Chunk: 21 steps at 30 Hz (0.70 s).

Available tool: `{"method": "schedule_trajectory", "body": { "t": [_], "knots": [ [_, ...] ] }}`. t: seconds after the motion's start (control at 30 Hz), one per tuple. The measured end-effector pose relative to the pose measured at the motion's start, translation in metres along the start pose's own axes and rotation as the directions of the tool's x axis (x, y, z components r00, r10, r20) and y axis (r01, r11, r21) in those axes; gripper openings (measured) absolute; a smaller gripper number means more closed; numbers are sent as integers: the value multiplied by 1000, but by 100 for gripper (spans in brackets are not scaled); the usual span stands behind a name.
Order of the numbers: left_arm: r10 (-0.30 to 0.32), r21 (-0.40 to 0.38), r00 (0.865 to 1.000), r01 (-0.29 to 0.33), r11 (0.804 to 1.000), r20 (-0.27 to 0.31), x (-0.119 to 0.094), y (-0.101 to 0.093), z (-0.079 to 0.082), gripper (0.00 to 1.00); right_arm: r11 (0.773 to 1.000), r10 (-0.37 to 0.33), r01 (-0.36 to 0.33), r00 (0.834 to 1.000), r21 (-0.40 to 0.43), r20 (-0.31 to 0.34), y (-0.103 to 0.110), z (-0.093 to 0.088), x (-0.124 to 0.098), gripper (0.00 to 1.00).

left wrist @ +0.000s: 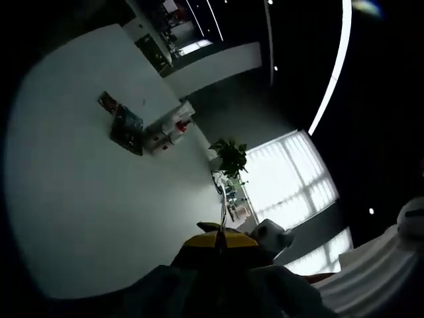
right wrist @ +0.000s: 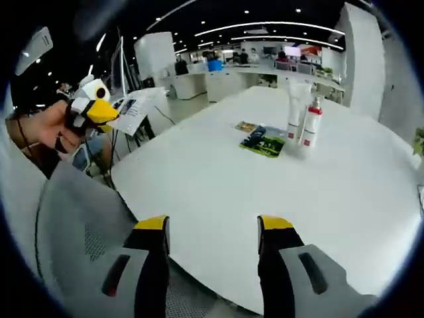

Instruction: Arrange the skincare products in the storage area until every visible bottle or jar stands upright without overlapping.

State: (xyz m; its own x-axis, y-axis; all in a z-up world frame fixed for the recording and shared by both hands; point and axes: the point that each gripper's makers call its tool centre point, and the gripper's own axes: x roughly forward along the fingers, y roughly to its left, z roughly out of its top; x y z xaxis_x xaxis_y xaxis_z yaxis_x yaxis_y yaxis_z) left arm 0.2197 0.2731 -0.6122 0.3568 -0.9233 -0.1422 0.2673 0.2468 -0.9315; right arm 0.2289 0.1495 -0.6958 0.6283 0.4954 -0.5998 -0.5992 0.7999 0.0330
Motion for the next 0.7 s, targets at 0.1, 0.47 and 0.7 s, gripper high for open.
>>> {"method": "schedule_trajectory", "body": {
  "t": [0.1, 0.47, 0.7],
  "knots": [
    [6, -4, 1000, -6, 1000, 16, 3, 1, 7, 1, 998, -49, 47, 998, -35, -50, -6, -10, 6, 44],
    [26, 8, 999, -26, 1000, 39, 22, 8, 44, 1, 996, -23, 8, 985, -91, -169, -1, -36, 14, 43],
    [54, 6, 995, -55, 998, 80, 31, 21, 75, 1, 995, -27, 5, 976, -103, -218, -3, -48, 16, 42]
  ]
}}
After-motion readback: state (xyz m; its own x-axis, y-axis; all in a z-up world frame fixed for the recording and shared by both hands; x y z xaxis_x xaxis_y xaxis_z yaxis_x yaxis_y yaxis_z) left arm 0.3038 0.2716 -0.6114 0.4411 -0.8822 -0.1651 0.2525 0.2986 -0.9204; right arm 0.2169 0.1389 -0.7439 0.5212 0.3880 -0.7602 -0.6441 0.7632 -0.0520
